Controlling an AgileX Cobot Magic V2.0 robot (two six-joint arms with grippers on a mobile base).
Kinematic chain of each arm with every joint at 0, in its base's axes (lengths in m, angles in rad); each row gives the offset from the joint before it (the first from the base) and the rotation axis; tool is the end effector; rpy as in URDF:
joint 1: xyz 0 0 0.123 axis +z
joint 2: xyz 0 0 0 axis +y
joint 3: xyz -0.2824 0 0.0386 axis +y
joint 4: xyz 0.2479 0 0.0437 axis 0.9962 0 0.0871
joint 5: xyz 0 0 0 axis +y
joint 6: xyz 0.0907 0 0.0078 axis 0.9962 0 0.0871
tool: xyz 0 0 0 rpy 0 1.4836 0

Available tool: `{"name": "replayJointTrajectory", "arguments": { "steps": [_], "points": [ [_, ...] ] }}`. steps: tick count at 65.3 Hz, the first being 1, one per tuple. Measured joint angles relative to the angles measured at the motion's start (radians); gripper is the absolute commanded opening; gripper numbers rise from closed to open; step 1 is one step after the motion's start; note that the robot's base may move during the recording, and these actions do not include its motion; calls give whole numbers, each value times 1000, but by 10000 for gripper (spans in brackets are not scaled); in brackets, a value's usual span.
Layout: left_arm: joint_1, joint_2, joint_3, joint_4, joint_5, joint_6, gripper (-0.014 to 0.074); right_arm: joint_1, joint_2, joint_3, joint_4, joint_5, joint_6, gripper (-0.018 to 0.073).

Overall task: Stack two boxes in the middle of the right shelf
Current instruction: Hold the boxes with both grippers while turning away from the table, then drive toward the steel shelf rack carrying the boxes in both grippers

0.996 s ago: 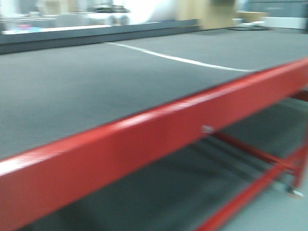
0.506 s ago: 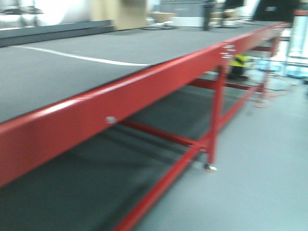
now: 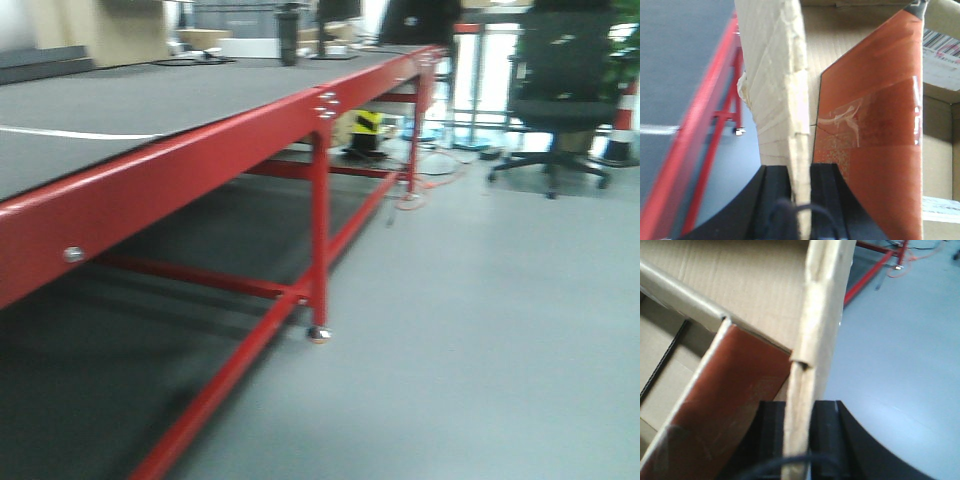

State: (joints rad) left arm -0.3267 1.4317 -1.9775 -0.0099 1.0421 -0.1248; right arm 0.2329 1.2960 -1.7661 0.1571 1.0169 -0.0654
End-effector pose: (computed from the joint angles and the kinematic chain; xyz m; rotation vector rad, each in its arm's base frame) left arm 0.2571 -0.0879 0.5377 0.2014 1.9824 -0.3042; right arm 0.2334 0.0678 0.5168 -0.3024 2.0103 0.2933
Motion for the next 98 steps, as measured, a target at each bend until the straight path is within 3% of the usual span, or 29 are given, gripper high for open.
{"name": "replayJointTrajectory", "arguments": {
  "steps": [98],
  "points": [
    [0, 0, 0, -2, 0, 0, -111, 0, 0, 0, 0, 0, 0, -153]
  ]
}}
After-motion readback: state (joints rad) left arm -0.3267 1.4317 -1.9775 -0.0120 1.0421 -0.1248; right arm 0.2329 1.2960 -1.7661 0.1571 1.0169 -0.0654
